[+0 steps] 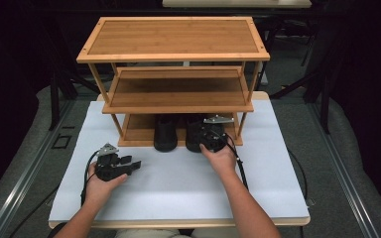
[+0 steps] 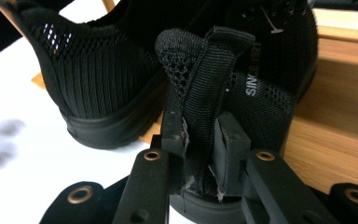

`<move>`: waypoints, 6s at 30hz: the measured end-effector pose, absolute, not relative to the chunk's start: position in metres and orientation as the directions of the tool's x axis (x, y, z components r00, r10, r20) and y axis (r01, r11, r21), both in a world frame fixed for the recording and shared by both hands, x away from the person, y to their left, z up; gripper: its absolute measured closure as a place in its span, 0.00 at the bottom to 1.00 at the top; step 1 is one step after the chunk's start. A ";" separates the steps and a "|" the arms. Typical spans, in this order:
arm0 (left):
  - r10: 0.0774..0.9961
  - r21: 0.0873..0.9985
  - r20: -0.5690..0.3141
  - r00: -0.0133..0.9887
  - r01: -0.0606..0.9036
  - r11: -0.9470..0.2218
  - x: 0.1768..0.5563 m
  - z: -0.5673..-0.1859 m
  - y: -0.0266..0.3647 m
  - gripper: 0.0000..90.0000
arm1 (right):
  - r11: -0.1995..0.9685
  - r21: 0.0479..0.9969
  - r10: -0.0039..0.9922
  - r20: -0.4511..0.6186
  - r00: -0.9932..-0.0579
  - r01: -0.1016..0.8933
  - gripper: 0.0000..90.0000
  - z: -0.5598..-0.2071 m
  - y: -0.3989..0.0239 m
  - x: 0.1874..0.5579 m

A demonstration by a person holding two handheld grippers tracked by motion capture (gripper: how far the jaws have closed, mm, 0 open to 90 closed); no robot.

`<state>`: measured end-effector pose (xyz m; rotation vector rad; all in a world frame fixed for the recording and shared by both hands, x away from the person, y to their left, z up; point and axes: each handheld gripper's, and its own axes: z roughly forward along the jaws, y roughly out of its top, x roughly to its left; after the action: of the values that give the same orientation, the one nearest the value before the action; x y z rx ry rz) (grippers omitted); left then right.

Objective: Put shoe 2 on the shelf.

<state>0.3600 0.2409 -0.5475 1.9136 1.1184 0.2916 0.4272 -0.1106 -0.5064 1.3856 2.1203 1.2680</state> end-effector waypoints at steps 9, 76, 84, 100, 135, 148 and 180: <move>0.797 0.781 -0.200 0.570 0.584 -0.221 0.362 -0.547 0.239 0.51 | 0.068 0.794 0.837 0.284 -0.468 0.604 0.81 -0.512 -0.112 0.439; 0.838 0.824 -0.178 0.516 0.544 -0.160 0.431 -0.550 0.176 0.72 | 0.053 0.802 0.920 0.192 -0.341 0.595 0.82 -0.541 -0.128 0.420; 0.838 0.821 -0.195 0.510 0.552 -0.145 0.434 -0.551 0.178 0.70 | 0.061 0.800 0.922 0.183 -0.340 0.597 0.81 -0.540 -0.126 0.421; 0.836 0.814 -0.220 0.502 0.566 -0.126 0.437 -0.552 0.182 0.63 | 0.053 0.795 0.920 0.197 -0.339 0.604 0.75 -0.541 -0.130 0.423; 0.800 0.822 -0.237 0.551 0.552 -0.137 0.406 -0.520 0.193 0.54 | 0.122 0.830 0.876 0.168 -0.452 0.545 0.53 -0.518 -0.145 0.377; 0.754 0.833 -0.178 0.632 0.504 -0.226 0.371 -0.505 0.203 0.47 | 0.159 0.846 0.847 0.148 -0.510 0.509 0.43 -0.513 -0.167 0.327; 0.768 0.795 -0.221 0.602 0.567 -0.216 0.338 -0.552 0.251 0.41 | 0.182 0.835 0.884 0.093 -0.459 0.520 0.33 -0.557 -0.192 0.286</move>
<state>0.3383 0.2506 -0.5519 1.9059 1.0672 0.2735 0.2858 -0.1923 -0.5573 1.3187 2.0517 1.1892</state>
